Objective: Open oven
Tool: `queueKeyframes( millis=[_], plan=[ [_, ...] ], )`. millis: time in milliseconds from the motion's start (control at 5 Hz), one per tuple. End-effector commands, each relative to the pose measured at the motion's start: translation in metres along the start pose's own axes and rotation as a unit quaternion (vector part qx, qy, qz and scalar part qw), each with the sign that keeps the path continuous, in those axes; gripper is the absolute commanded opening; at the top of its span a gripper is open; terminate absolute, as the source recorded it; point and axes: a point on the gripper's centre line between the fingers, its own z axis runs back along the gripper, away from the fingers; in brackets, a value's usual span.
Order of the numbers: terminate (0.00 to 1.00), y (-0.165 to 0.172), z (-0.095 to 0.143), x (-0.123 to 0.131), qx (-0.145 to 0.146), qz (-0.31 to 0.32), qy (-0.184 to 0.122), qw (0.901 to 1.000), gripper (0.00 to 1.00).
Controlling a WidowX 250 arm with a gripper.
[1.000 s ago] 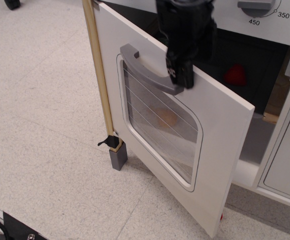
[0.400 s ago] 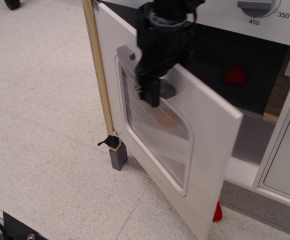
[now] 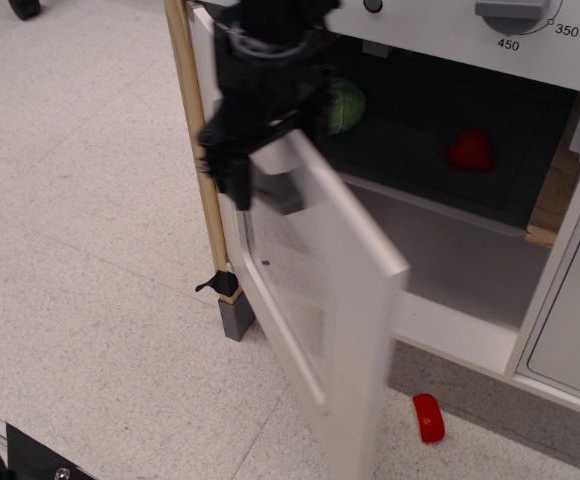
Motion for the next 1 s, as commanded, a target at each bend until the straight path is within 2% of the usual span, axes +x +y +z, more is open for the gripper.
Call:
queueKeyframes(
  millis=[0,200,400,600,800],
  plan=[
    [0.0,0.022,0.024,0.077,-0.003,-0.015,-0.032,0.9994,1.0],
    [0.0,0.028,0.025,0.098,0.007,-0.029,-0.035,0.999,1.0],
    [0.0,0.027,0.045,0.106,0.008,-0.043,-0.03,0.9986,1.0],
    [0.0,0.017,0.069,0.097,0.016,-0.044,0.0,0.9989,1.0],
    [0.0,0.007,0.073,0.076,0.01,-0.048,0.013,0.9987,1.0]
  ],
)
